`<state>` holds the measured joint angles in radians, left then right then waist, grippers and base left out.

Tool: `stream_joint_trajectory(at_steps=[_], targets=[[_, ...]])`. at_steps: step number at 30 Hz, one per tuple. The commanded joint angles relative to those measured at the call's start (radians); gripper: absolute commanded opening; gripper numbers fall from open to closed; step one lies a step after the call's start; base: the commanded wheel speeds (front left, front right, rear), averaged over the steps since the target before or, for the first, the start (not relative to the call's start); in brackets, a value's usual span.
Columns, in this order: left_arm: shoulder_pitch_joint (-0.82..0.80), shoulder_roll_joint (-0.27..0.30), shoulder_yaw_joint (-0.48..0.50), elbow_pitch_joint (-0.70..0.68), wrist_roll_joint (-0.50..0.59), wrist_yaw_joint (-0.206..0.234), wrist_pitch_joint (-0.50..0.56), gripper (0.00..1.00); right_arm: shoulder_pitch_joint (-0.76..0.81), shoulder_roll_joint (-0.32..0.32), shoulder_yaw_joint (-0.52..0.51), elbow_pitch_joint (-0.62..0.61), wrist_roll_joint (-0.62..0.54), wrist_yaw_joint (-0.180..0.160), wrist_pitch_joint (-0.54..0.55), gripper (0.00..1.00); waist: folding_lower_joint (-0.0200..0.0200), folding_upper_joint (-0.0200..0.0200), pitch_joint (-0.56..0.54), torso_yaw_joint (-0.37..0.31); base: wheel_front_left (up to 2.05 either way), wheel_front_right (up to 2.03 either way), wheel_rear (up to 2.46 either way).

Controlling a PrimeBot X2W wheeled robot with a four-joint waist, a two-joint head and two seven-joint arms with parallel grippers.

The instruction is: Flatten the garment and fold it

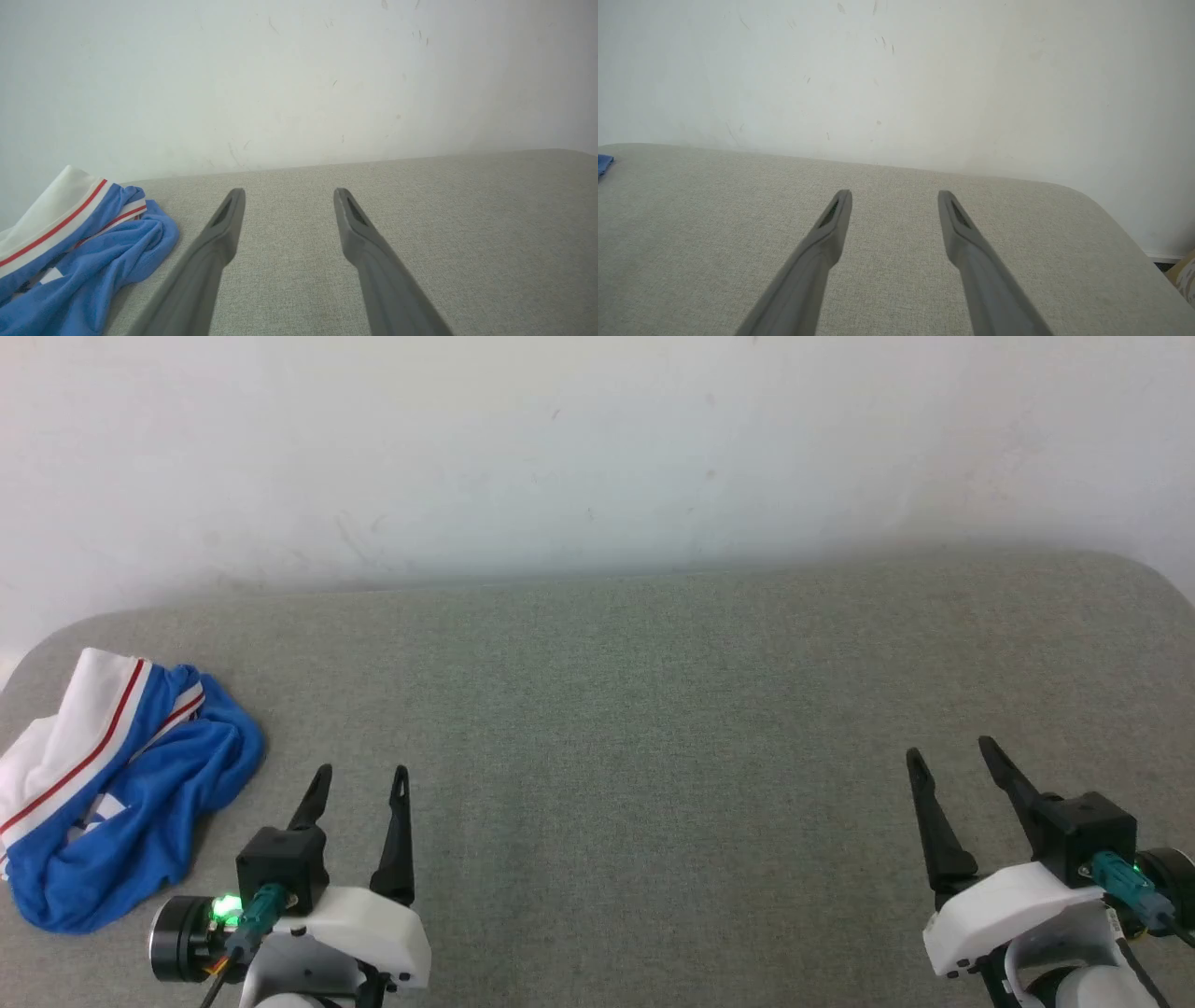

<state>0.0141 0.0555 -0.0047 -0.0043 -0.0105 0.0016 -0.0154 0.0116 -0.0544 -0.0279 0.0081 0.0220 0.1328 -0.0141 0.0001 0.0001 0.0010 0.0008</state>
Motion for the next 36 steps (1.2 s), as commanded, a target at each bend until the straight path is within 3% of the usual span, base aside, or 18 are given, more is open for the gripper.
stream_joint_trajectory(at_steps=[1, 19, 36], targets=[[0.011, -0.001, 0.004, -0.002, -0.011, -0.002, -0.011, 1.00, 0.006, 0.001, -0.008, 0.002, 0.009, 0.000, -0.013, 1.00, 0.0000, -0.0001, 0.000, 0.000, 0.00, 0.00, 0.00], [0.031, -0.001, 0.009, -0.005, -0.034, -0.005, -0.048, 1.00, 0.019, 0.001, -0.052, 0.017, 0.029, -0.001, -0.050, 1.00, 0.0000, -0.0001, -0.005, 0.032, 0.00, 0.00, 0.00], [0.054, -0.002, 0.017, -0.010, -0.061, 0.001, -0.084, 1.00, 0.017, 0.002, -0.051, 0.029, 0.040, -0.001, -0.086, 1.00, 0.0000, -0.0001, -0.008, 0.133, 0.00, 0.00, 0.00]])
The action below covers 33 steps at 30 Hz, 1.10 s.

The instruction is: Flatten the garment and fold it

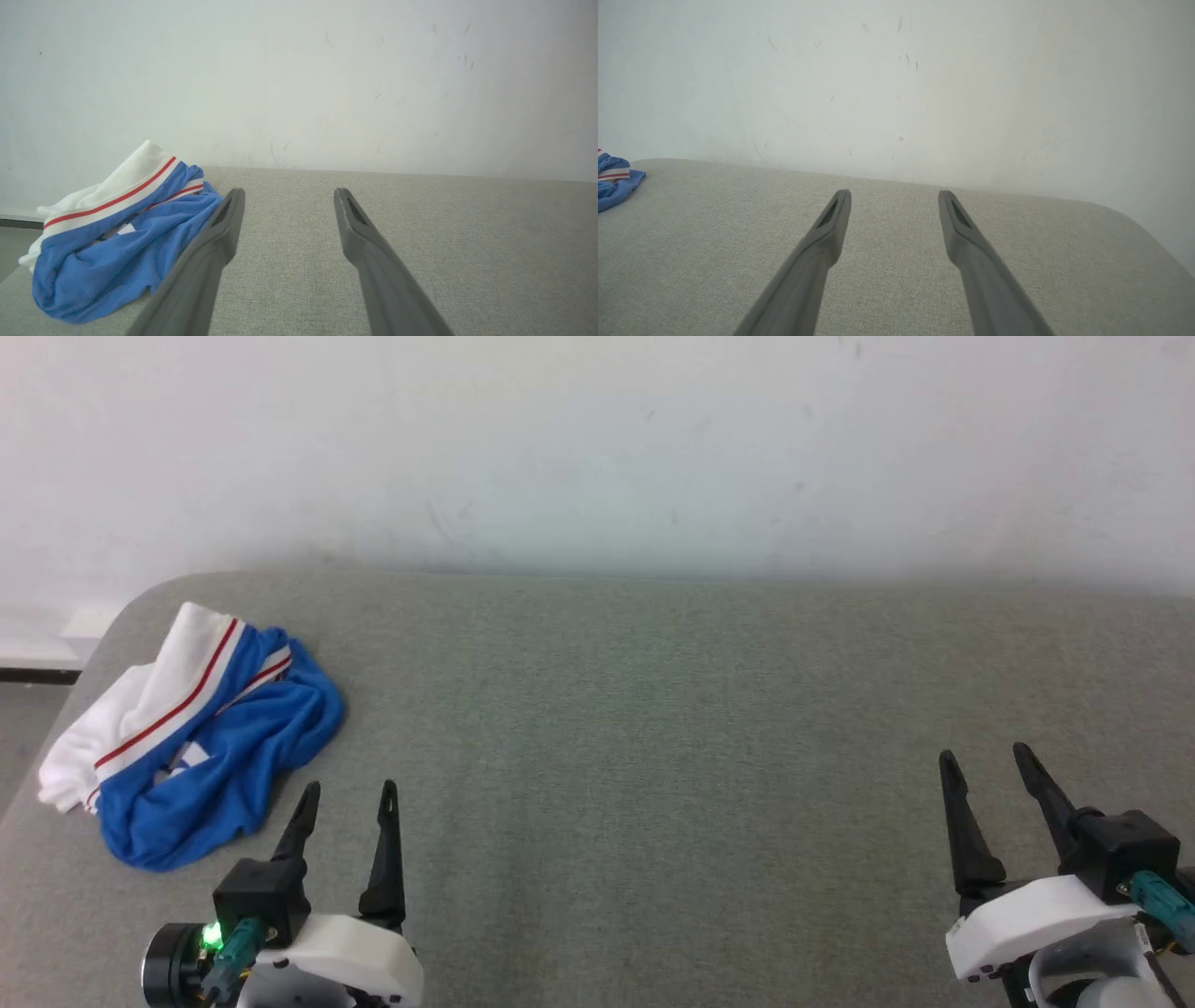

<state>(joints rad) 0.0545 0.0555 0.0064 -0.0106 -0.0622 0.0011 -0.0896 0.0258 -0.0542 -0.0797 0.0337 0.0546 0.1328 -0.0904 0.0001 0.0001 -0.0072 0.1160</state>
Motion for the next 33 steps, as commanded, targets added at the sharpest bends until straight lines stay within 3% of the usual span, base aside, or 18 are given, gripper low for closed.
stream_joint_trajectory(at_steps=[1, 33], targets=[[0.014, -0.002, 0.007, -0.004, -0.010, 0.002, -0.012, 1.00, 0.003, 0.002, 0.002, 0.005, 0.008, -0.001, -0.011, 1.00, -0.0001, -0.0001, 0.000, 0.026, 0.00, 0.00, 0.00], [0.064, -0.003, 0.030, 0.001, -0.043, -0.009, -0.077, 1.00, 0.004, 0.003, 0.072, 0.067, 0.040, -0.001, -0.076, 1.00, -0.0001, -0.0001, -0.025, 0.300, 0.00, 0.00, 0.00]])
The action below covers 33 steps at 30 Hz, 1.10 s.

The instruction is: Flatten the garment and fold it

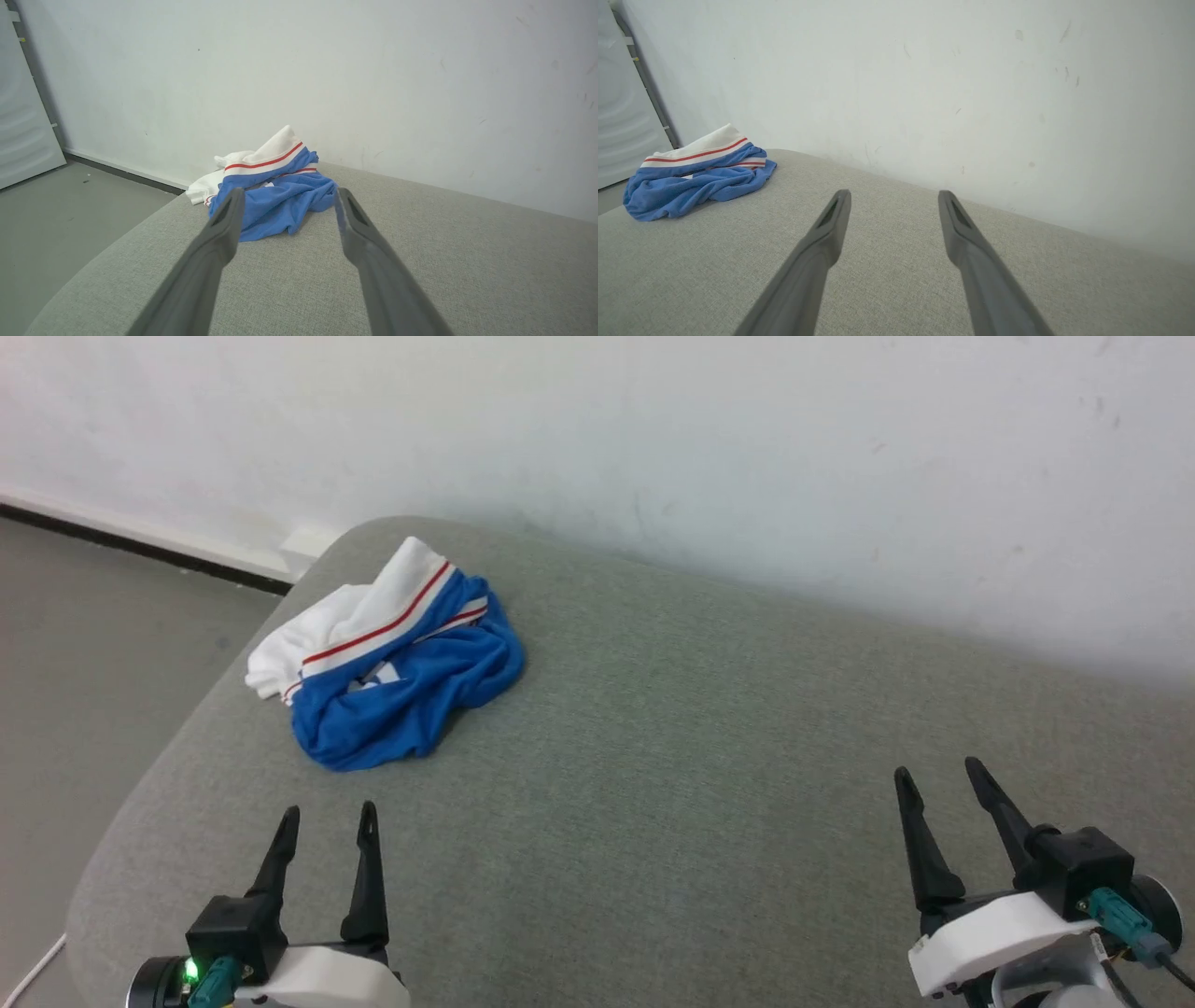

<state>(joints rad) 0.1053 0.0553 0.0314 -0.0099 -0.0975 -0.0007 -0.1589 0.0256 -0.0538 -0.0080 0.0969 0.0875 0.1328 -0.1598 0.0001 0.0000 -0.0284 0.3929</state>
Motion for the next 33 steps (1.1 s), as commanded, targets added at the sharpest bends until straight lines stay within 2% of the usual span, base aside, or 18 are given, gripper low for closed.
stream_joint_trajectory(at_steps=[1, 33], targets=[[0.015, -0.003, 0.006, -0.001, -0.009, -0.008, -0.009, 1.00, 0.005, 0.002, 0.001, 0.005, 0.008, -0.001, -0.009, 1.00, 0.0000, 0.0000, -0.004, 0.031, 0.00, 0.00, 0.00], [0.063, -0.005, 0.026, -0.003, -0.032, -0.025, -0.076, 1.00, 0.012, 0.003, 0.052, 0.072, 0.050, -0.002, -0.075, 1.00, -0.0001, 0.0000, -0.038, 0.210, 0.00, 0.00, 0.00]])
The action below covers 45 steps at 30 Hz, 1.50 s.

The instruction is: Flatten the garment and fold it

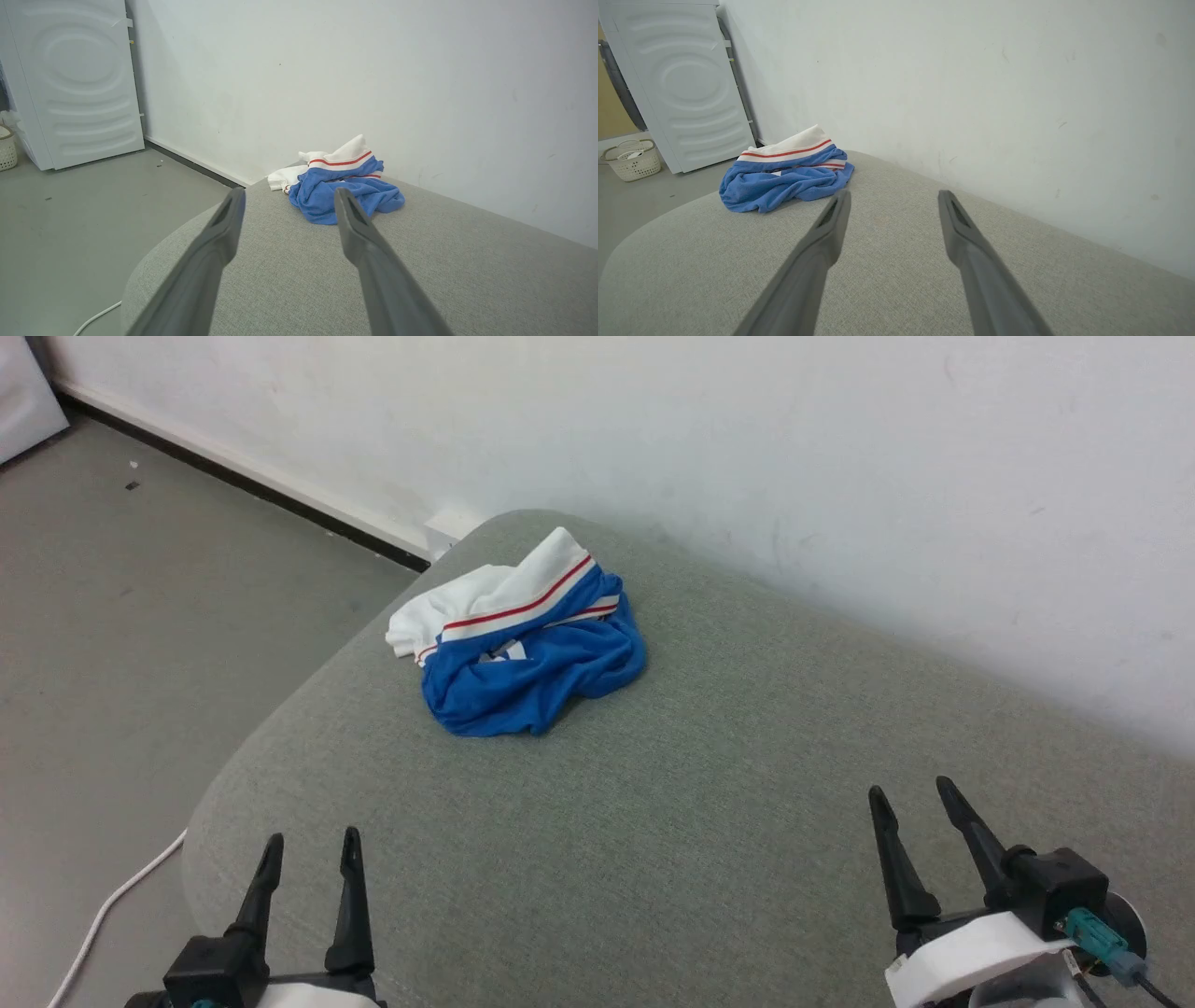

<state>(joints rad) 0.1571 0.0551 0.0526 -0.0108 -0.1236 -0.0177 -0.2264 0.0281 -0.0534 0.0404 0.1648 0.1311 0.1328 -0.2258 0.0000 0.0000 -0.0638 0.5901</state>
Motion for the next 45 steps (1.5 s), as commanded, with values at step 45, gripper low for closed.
stream_joint_trajectory(at_steps=[45], targets=[[-0.619, 0.218, -0.051, -0.055, -0.184, -0.109, 0.281, 1.00, -0.116, 0.003, 0.005, -0.132, -0.143, -0.002, 0.053, 1.00, 0.0000, 0.0000, 0.202, 0.036, 0.00, 0.00, 0.00]])
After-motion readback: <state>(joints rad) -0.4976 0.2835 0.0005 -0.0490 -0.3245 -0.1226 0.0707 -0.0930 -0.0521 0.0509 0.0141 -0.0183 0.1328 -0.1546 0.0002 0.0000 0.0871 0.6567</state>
